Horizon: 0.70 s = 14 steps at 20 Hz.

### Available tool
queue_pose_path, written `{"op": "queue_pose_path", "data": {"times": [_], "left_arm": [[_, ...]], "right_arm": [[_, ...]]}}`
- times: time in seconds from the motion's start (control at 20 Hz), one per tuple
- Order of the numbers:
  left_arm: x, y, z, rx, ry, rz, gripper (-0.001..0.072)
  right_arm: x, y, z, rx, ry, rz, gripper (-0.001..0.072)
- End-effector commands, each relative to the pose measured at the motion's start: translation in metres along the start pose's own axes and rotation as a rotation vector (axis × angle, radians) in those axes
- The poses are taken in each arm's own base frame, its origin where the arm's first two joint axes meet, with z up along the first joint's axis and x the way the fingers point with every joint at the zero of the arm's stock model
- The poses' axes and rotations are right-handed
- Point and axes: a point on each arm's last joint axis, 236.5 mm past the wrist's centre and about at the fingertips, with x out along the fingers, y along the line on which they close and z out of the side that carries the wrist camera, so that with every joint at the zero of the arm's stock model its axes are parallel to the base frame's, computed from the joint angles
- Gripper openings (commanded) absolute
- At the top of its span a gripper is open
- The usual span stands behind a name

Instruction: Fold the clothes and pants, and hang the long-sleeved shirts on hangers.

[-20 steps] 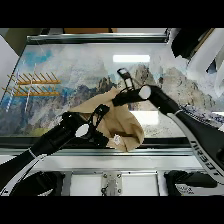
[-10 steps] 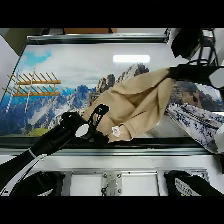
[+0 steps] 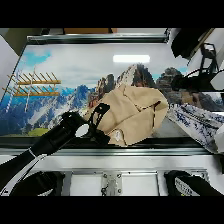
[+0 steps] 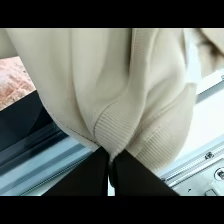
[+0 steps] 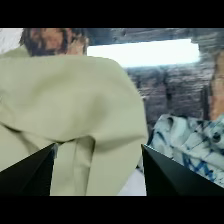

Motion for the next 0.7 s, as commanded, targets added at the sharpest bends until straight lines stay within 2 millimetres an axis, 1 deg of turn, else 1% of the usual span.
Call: {"op": "queue_pose_path", "data": {"times": [0.0,0.15,0.25,0.35,0.45,0.55,0.65], "left_arm": [[0.0,-0.003,0.008,0.0,-0.035,-0.011,0.0019],[0.0,-0.003,0.01,-0.001,-0.044,-0.014,0.0019],[0.0,-0.004,0.013,-0.001,-0.053,-0.017,0.0019],[0.0,-0.004,0.014,0.0,-0.058,-0.018,0.0019],[-0.001,-0.005,0.015,0.0,-0.066,-0.02,0.0019],[-0.001,-0.005,0.017,0.0,-0.072,-0.022,0.0019],[-0.001,-0.005,0.017,0.0,-0.073,-0.022,0.0019]], "right_arm": [[-0.007,0.049,-0.056,-0.053,0.16,0.058,0.0572],[-0.002,0.095,-0.127,-0.012,0.305,0.065,0.057],[0.005,0.116,-0.175,0.022,0.389,0.023,0.0571],[0.012,0.137,-0.218,0.048,0.441,-0.011,0.0571],[0.019,0.157,-0.25,0.042,0.475,-0.03,0.0571],[0.028,0.171,-0.272,0.008,0.506,-0.047,0.0571],[0.038,0.18,-0.294,-0.017,0.543,-0.074,0.0571]]}}
